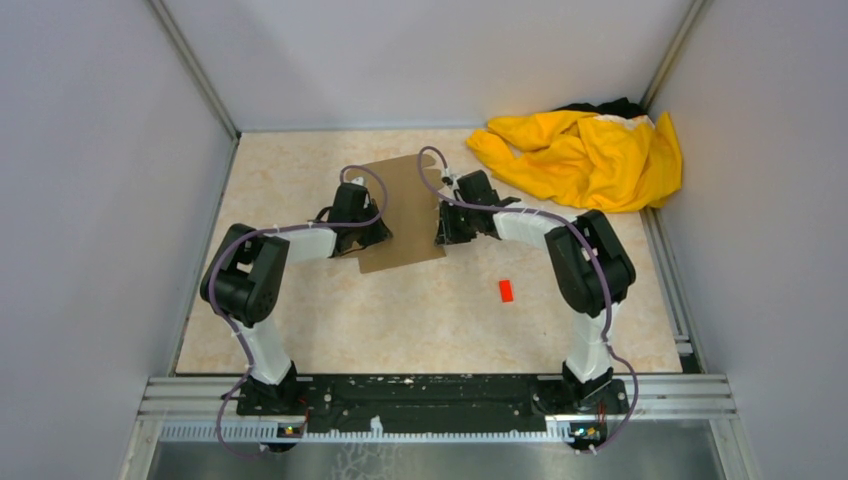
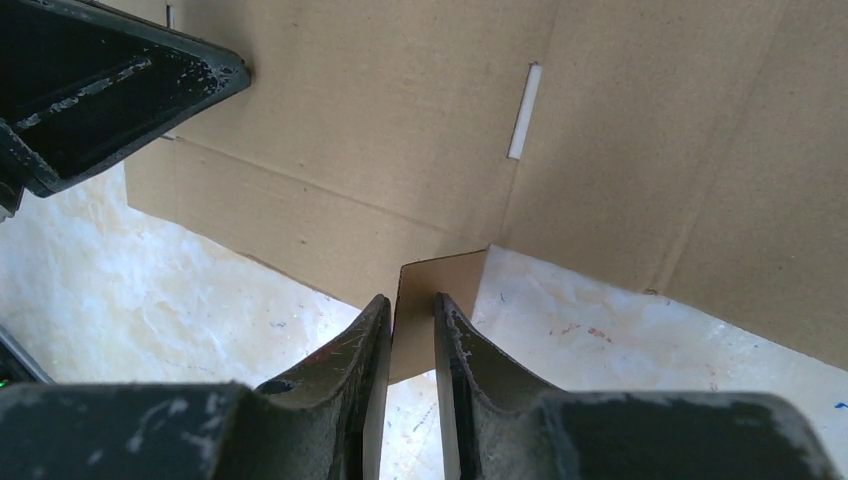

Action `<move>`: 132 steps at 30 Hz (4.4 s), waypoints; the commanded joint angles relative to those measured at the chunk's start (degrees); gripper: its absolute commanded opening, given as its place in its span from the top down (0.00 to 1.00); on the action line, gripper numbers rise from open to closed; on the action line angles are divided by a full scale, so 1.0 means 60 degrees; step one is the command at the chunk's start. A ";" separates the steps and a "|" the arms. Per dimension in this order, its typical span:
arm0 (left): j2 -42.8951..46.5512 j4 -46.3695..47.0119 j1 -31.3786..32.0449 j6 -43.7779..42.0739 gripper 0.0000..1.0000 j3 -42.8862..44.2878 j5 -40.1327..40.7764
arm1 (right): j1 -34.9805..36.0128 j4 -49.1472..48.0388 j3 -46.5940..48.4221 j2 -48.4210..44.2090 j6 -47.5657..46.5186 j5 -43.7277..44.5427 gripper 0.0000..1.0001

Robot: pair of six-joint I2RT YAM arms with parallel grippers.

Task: Fold the paper box

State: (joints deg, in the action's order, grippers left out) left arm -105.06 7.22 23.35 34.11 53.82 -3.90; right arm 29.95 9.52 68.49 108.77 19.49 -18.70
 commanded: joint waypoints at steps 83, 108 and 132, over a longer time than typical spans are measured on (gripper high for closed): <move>-0.0062 -0.2255 -0.0558 -0.0911 0.69 0.0113 -0.1151 | 0.1660 0.1953 -0.0224 0.1997 0.0367 0.3544 0.73; 0.1365 -0.0509 -0.0714 -0.1299 0.37 0.0481 -0.2919 | 0.1876 0.1212 -0.1148 0.2023 0.1019 0.2805 0.74; 0.4468 -0.1675 -0.1628 0.0646 0.84 -0.2726 -0.0222 | 0.1761 0.0953 -0.1555 0.1577 0.1114 0.2633 0.74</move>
State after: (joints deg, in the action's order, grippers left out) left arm -82.15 -5.30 15.00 36.01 39.79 -6.66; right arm 39.38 -2.83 65.58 112.25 25.80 -0.10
